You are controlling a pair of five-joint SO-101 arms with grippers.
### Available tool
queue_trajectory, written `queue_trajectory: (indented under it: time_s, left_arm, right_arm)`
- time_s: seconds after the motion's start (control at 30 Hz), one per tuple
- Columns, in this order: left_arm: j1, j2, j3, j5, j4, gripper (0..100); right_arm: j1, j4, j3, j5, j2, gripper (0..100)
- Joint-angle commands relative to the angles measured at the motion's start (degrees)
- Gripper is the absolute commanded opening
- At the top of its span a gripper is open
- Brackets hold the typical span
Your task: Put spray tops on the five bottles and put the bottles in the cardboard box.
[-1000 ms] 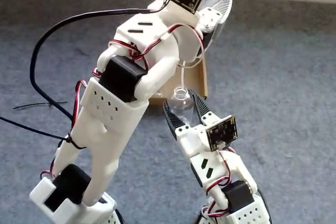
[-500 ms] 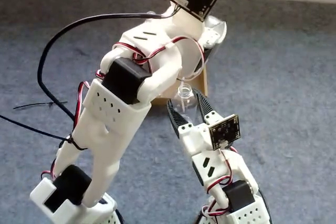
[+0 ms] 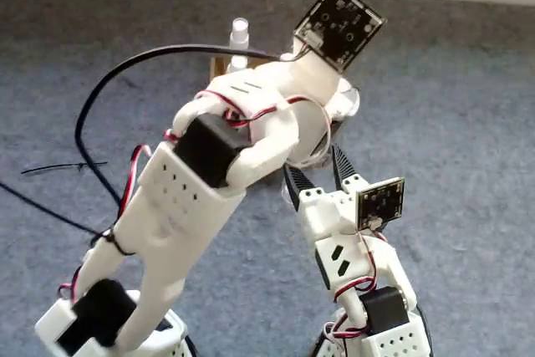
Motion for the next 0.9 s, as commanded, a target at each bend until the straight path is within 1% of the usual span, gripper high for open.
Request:
queue_trajectory:
  time_s: [0.0,0.1,0.17,0.23,0.3,0.37,0.47,0.63,0.87]
  left_arm:
    - [-0.75,-7.60,10.59,-0.09,0.18,1]
    - [-0.75,-11.38,18.86,-0.26,-0.35,1]
    - [-0.75,-13.93,23.16,-3.08,-2.46,1]
    - [-0.84,-15.78,25.80,-6.42,-4.31,4]
    - [-0.84,-17.19,27.21,-7.12,-5.45,10]
    - [-0.84,-17.71,27.12,-7.21,-5.63,14]
    - [-1.10,-17.80,27.12,-7.30,-8.09,15]
    - [-5.05,-18.33,27.03,-7.30,-11.43,15]
    - [-5.93,-17.80,14.55,-7.30,-7.82,15]
  right_arm:
    - [1.36,-1.71,-2.24,-0.88,-0.66,0.3]
    - [1.36,-1.71,-2.59,-0.88,-0.66,0.3]
    - [1.36,-1.54,-2.42,-0.88,-0.66,0.3]
    - [1.36,-1.45,-2.42,-0.88,-0.66,0.3]
    - [1.36,-1.45,-2.42,-0.79,-0.66,0.3]
    - [1.27,-1.45,-2.42,-0.70,-0.66,0.3]
    - [1.27,-1.45,-2.42,-0.53,-0.66,0.3]
    - [1.27,-1.45,-1.98,-0.44,-0.66,0.3]
    - [1.27,-1.54,-1.98,-0.44,-0.57,0.3]
